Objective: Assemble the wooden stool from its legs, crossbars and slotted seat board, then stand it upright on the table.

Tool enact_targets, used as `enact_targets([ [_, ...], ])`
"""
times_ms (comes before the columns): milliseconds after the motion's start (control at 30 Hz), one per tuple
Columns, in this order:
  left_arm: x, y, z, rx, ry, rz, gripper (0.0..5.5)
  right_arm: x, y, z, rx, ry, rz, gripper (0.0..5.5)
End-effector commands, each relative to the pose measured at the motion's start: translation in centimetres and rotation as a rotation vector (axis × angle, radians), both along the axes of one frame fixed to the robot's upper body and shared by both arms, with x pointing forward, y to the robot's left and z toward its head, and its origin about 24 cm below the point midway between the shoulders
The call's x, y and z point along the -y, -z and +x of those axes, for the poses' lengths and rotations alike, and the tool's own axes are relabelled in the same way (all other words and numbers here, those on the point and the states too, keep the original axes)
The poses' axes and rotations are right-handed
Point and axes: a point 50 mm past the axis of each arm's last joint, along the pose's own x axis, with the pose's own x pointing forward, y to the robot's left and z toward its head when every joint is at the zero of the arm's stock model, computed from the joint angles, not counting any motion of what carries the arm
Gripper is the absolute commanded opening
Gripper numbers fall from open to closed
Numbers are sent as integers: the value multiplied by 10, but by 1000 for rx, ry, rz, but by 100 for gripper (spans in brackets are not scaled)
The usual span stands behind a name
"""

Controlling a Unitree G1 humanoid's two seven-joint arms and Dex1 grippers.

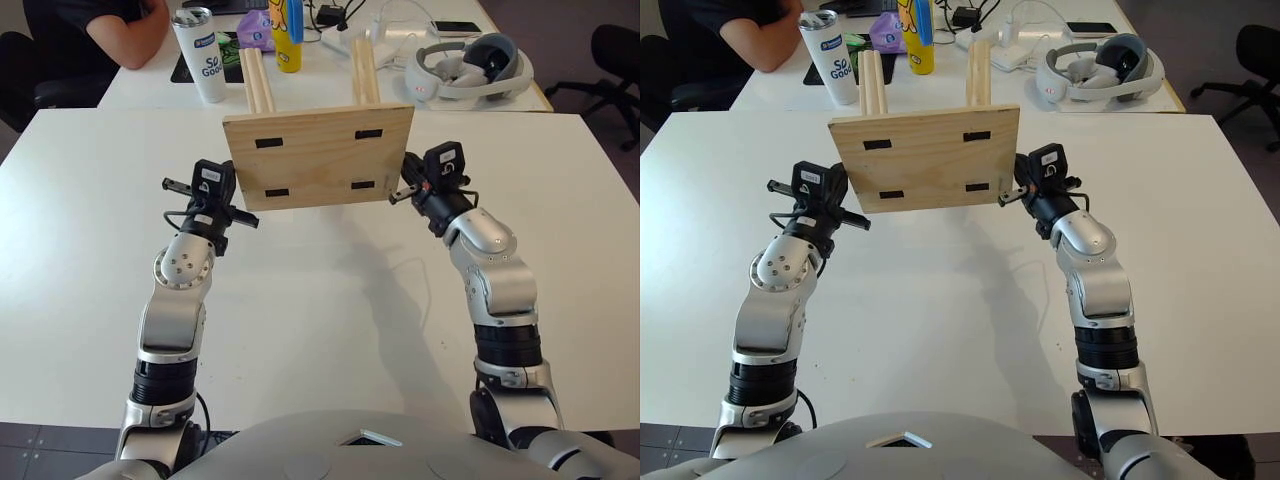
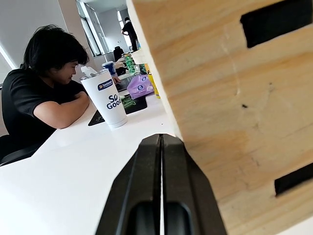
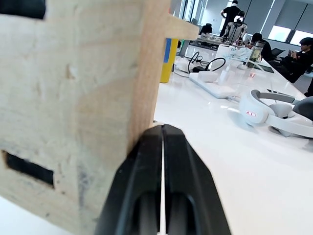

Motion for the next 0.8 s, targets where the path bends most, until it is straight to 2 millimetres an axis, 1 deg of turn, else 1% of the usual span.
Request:
enact_targets([
  [33, 30, -29, 3, 96, 158, -82, 1, -34, -34, 1, 105, -174, 83, 0],
  [200, 31, -50, 6, 146, 159, -109, 1, -32, -41, 1, 103, -170, 71, 0],
  [333, 30, -61, 7, 170, 163, -116, 1, -29, -45, 2, 103, -158, 64, 0],
  [600, 33, -68, 10, 172, 186, -126, 1, -27, -67, 6, 143, -158, 76, 0],
  [800, 34, -74, 16, 160, 201, -146, 1, -28, -76, 8, 104, -176, 86, 0],
])
